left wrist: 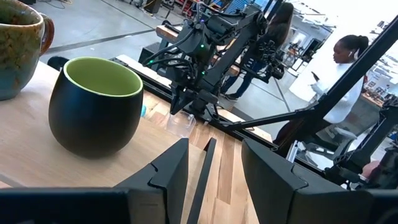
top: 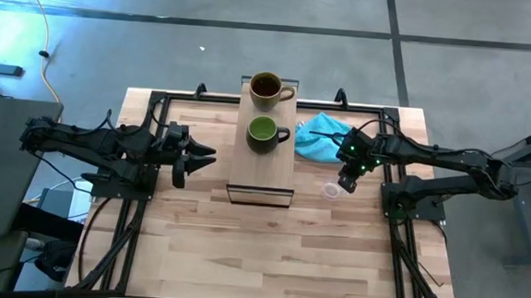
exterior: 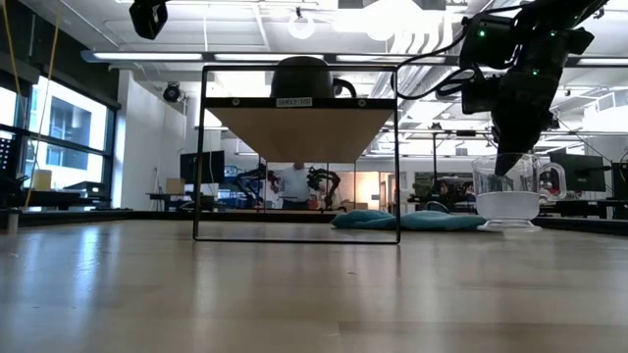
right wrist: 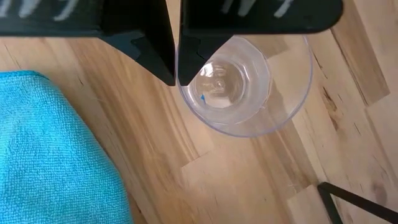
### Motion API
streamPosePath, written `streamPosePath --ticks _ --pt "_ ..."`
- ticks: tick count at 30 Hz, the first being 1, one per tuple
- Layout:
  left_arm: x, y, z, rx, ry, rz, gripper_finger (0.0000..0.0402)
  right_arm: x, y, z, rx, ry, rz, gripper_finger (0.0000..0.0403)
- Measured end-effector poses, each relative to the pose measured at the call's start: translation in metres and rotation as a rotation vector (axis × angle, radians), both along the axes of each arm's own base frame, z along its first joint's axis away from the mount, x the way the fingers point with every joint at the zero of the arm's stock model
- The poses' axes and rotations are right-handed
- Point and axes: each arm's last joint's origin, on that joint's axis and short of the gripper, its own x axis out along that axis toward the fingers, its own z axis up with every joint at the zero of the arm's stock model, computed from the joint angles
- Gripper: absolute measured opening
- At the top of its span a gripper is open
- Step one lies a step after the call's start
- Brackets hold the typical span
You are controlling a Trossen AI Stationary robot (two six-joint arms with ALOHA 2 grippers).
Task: Stack small to large cups/mugs on shelf
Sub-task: Put the transparent mug on the shelf
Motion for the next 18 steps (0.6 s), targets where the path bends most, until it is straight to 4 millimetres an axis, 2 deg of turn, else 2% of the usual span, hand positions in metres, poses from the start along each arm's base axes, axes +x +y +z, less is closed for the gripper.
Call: streamPosePath --ticks 18 --pt "0.0000 0.0000 0.0000 0.000 0.000 0.001 0.0138 0.0037 0.0000 0.0019 0.028 -0.053 0.010 0.0000"
